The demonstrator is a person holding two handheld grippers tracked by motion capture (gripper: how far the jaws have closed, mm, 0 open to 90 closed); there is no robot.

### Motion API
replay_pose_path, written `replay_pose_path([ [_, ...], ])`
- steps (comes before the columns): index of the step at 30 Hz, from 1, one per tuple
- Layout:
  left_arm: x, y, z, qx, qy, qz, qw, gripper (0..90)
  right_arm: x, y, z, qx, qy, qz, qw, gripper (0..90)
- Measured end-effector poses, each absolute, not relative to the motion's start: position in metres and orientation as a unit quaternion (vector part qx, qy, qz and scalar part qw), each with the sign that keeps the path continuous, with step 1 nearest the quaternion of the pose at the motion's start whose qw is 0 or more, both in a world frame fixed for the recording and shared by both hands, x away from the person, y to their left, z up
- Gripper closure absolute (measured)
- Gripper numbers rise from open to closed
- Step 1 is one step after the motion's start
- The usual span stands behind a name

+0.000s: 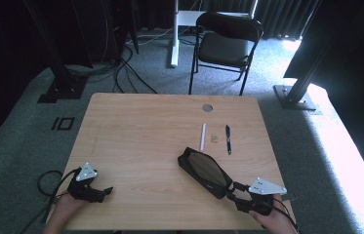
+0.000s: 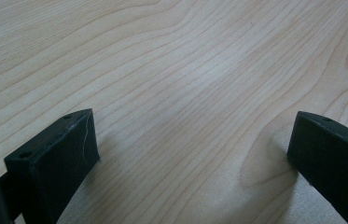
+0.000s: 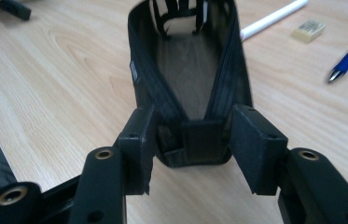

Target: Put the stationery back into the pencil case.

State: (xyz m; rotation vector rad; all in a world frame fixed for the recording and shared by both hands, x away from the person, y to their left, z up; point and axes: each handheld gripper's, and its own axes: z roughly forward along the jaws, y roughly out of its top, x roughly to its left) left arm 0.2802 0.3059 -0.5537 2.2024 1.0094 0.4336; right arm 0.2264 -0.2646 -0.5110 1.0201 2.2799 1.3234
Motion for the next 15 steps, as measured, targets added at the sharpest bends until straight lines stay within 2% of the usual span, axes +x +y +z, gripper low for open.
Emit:
replay_pose_path([
  [15,0.280,0.306,-0.554,0.844,0.386,0.166,0.334,2.0,0.245,-0.270,-0.484,0.351,0.770,0.501,0.181,48.5],
])
